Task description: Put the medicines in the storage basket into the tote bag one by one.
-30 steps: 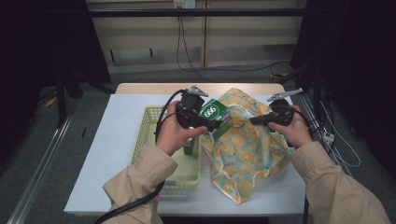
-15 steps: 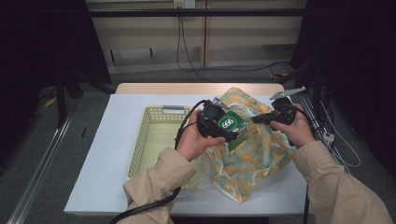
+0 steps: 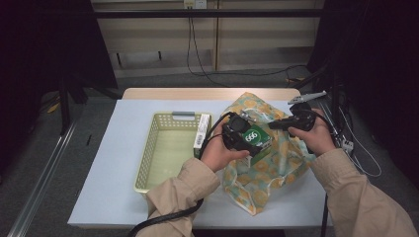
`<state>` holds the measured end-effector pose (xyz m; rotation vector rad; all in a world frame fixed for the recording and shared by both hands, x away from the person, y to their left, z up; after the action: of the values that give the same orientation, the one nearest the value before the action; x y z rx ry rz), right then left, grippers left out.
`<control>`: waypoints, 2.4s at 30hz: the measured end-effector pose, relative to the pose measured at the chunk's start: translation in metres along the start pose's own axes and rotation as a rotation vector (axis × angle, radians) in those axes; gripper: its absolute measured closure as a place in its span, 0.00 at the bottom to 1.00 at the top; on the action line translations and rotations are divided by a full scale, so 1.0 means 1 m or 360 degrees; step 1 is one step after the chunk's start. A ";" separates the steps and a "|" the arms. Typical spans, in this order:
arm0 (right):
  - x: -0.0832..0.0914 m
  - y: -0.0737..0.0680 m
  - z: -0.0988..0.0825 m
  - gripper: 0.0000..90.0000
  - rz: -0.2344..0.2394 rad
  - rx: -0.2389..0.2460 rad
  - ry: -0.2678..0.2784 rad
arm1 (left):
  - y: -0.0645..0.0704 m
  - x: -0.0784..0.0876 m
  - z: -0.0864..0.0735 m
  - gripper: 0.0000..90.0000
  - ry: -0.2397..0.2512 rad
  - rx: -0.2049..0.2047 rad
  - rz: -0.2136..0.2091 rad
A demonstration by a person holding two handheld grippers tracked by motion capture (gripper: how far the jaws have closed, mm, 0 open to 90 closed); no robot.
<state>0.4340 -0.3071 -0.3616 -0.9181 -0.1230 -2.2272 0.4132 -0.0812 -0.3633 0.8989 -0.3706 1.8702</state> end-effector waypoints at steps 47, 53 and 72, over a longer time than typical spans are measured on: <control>0.008 -0.004 0.007 1.00 -0.0011 0.0016 0.0025 | -0.022 -0.047 0.007 0.20 -0.0043 0.0081 0.0085; 0.010 -0.003 0.007 1.00 -0.0007 0.0012 0.0027 | -0.031 -0.053 0.015 0.19 -0.0031 0.0087 0.0127; 0.003 -0.004 0.007 0.99 -0.0018 0.0008 0.0015 | -0.027 -0.026 0.017 0.13 -0.0013 0.0062 0.0114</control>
<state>0.4344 -0.3036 -0.3534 -0.9062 -0.1299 -2.2401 0.4503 -0.0952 -0.3739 0.9306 -0.3772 1.9457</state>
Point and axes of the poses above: each handheld gripper's, and its own axes: x roughly backward along the jaws, z roughly out of its top, y roughly to its right, the point moved 1 cm from there along -x, roughly forward along the jaws, and after that the axes turned 1 degree about x, right-handed, at the moved point
